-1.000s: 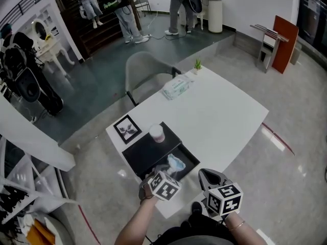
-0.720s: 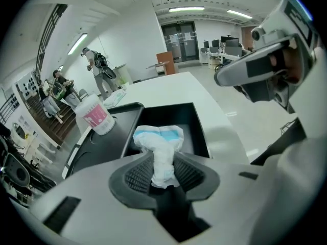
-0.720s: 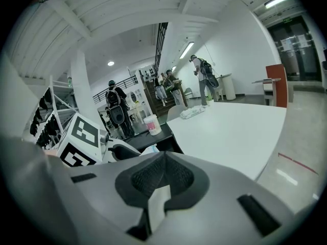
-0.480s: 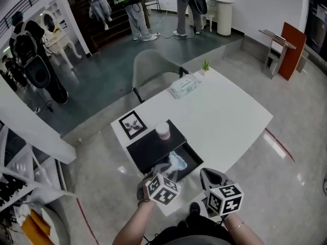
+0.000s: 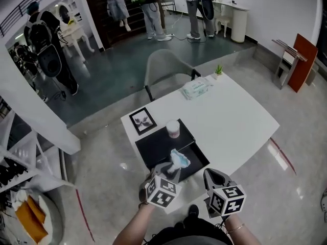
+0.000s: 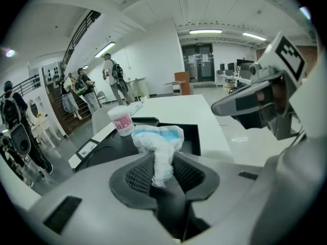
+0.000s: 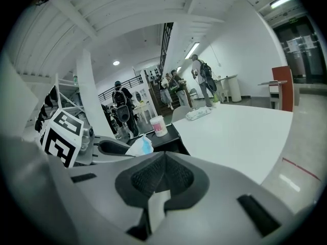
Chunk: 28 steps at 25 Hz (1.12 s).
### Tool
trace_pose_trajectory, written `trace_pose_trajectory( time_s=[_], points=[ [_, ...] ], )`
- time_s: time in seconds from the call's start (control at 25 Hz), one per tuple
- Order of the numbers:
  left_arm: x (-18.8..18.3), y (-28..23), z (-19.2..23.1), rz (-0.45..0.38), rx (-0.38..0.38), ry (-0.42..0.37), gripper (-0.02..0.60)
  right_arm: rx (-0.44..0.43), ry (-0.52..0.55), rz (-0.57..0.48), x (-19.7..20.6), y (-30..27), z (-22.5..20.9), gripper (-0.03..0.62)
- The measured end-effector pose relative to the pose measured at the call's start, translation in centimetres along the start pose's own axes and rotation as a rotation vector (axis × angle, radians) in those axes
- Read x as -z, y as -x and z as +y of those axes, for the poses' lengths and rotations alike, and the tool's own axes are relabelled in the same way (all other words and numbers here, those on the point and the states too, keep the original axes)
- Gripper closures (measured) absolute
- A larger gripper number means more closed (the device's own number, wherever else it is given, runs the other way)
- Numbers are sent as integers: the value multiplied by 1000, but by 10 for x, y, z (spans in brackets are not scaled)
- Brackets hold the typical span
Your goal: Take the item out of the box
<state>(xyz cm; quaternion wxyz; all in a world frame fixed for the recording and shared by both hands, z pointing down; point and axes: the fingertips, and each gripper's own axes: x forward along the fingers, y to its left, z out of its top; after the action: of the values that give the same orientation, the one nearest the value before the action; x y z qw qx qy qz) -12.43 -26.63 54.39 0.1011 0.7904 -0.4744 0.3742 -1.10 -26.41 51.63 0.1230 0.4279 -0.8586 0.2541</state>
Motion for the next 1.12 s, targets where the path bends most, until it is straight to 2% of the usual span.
trace_pose_trajectory(
  time_s=[0.4,0.52,0.76,1.12],
  points=[
    [5,26,31,-122,-82,302,468,-16,32,-9,-11,-3,3,591],
    [9,34,40,-149,-102,367,468,-22,41,-9,-13,-4,5,591],
    [14,48,51,-185,-150,434,468,-24,99,-21,-22,-6,7,591],
    [29,71,61,-232,-231,516,468,-51,95,-18,-25,-9,14,591]
  ],
)
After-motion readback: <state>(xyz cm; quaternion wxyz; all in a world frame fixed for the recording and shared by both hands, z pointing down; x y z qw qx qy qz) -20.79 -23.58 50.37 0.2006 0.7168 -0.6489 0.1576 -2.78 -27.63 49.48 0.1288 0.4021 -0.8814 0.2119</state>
